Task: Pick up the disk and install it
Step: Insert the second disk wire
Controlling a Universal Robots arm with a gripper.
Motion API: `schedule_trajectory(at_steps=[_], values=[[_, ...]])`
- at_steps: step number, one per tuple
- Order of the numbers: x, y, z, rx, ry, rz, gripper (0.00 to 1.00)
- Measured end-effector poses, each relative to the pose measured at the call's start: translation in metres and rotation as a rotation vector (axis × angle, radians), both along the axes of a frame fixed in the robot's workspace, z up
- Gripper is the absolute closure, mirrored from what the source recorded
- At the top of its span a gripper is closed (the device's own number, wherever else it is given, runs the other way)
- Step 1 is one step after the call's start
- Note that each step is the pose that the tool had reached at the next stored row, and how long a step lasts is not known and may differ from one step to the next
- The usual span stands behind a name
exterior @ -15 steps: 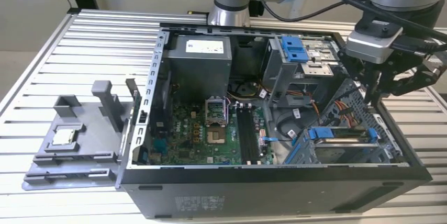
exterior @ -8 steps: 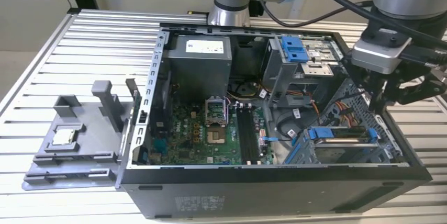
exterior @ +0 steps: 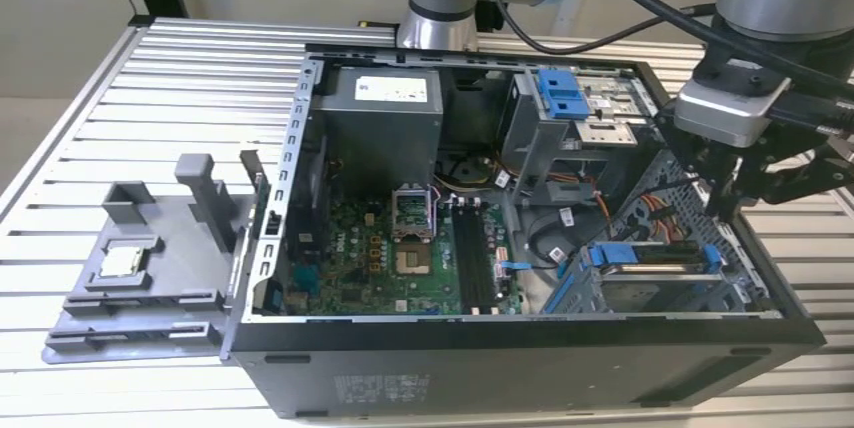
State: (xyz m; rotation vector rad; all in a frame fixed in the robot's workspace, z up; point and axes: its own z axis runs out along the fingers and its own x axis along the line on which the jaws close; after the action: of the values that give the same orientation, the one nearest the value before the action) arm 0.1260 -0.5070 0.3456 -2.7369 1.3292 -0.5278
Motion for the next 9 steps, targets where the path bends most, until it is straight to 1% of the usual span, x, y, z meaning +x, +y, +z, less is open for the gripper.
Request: schedule_trajectory(at_steps=[9], values=[[0.0, -0.0003, 0.0, 0.0001, 0.0, 0.0, 1.0]])
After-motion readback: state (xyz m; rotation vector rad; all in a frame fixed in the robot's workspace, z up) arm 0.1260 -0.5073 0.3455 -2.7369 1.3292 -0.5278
